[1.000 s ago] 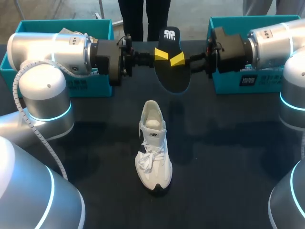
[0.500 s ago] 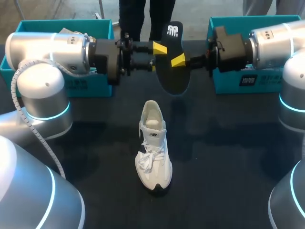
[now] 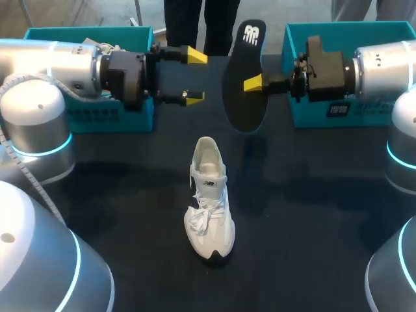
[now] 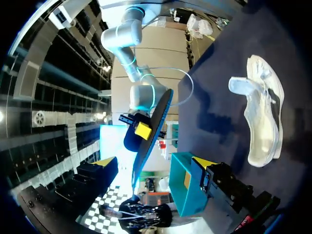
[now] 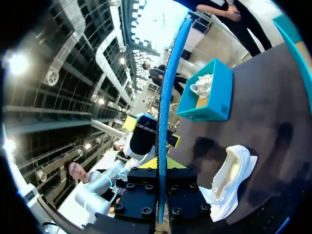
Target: Take the shoe out of the shoebox, open the shoe tongue, remove and reinsert the insole, then place the shoe into the shoebox
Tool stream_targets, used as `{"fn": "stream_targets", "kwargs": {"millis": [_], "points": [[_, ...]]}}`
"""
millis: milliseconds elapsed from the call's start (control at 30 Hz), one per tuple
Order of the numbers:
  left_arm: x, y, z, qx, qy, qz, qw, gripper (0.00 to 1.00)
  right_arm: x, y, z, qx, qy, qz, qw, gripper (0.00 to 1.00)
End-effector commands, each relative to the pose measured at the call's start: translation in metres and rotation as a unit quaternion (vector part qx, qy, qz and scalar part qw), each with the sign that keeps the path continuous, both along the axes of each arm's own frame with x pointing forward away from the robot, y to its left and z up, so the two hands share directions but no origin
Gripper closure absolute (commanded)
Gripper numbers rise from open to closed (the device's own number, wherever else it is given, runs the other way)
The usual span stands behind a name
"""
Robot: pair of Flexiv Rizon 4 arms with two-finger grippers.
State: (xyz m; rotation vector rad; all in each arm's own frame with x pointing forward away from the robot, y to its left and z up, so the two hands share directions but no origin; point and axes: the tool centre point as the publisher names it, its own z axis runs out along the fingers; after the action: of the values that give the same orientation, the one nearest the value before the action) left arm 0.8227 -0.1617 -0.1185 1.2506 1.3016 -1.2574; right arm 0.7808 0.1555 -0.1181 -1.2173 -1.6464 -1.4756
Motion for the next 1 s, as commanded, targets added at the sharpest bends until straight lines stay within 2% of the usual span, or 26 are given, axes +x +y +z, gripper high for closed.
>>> {"fn": "stream_targets", "kwargs": {"millis": [33,267,367,467,1000], "points": [[-0.003,0.022,-0.002,0.015,0.026,-0.005,1.000,0.00,-0.001,0.003,0.004,0.000,-0.042,0.000,0.999,1.00],[-0.007,0.034,-0.015,0.049,0.058,-0.009,0.997,0.00,0.003,0.008,0.011,-0.006,-0.109,0.000,0.994,1.00],[-0.009,0.040,-0.020,0.047,0.101,0.000,0.994,0.00,0.003,0.013,0.016,-0.006,-0.136,0.011,0.991,1.00],[-0.008,0.044,-0.026,0.073,0.114,0.030,0.990,0.00,0.003,0.013,0.016,-0.006,-0.136,0.011,0.991,1.00],[-0.008,0.044,-0.026,0.073,0.114,0.030,0.990,0.00,0.003,0.013,0.016,-0.006,-0.136,0.011,0.991,1.00]]}}
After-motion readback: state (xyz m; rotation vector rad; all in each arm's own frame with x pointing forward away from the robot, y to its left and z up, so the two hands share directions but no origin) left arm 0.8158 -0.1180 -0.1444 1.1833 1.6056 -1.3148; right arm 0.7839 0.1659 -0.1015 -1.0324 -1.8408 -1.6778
